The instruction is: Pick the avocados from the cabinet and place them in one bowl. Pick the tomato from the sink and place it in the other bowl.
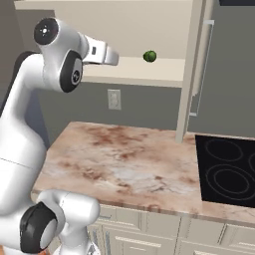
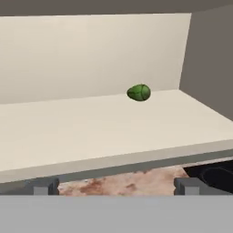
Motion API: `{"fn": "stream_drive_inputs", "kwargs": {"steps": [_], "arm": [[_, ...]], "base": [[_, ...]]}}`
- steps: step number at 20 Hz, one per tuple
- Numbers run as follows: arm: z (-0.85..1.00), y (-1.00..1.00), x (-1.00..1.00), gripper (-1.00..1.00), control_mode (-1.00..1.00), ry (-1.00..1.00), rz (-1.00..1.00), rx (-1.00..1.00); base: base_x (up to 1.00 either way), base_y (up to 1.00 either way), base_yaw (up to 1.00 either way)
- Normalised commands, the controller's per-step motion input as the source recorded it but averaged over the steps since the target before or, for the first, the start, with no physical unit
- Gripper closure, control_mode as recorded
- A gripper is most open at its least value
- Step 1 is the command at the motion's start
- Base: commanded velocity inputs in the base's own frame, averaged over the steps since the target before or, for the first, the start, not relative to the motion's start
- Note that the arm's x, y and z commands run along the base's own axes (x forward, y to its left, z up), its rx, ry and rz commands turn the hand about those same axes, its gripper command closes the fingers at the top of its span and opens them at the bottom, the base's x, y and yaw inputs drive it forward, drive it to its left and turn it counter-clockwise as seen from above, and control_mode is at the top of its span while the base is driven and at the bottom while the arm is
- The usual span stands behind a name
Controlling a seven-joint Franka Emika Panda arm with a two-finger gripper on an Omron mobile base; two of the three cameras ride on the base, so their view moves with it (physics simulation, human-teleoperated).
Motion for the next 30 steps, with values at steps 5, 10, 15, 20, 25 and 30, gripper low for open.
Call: {"fn": "stream_drive_inputs", "kwargs": {"steps": [5,10,15,20,25,30], "arm": [[-0.10,-0.08,0.13,-1.00,-1.00,0.09,0.07,-0.04],[-0.25,-0.15,0.02,-1.00,-1.00,-0.13,0.11,-0.01],[-0.08,-0.20,0.00,-1.00,-1.00,-0.07,0.03,-0.02],[0.00,-0.08,0.14,-1.00,-1.00,0.00,0.00,-0.07],[0.00,-0.04,0.30,-1.00,-1.00,0.00,0.00,-0.08],[0.00,-0.12,0.46,-1.00,-1.00,0.00,0.00,-0.02]], "base": [[0.00,0.00,0.00],[0.00,0.00,0.00],[0.00,0.00,0.00],[0.00,0.00,0.00],[0.00,0.00,0.00],[0.00,0.00,0.00]]}}
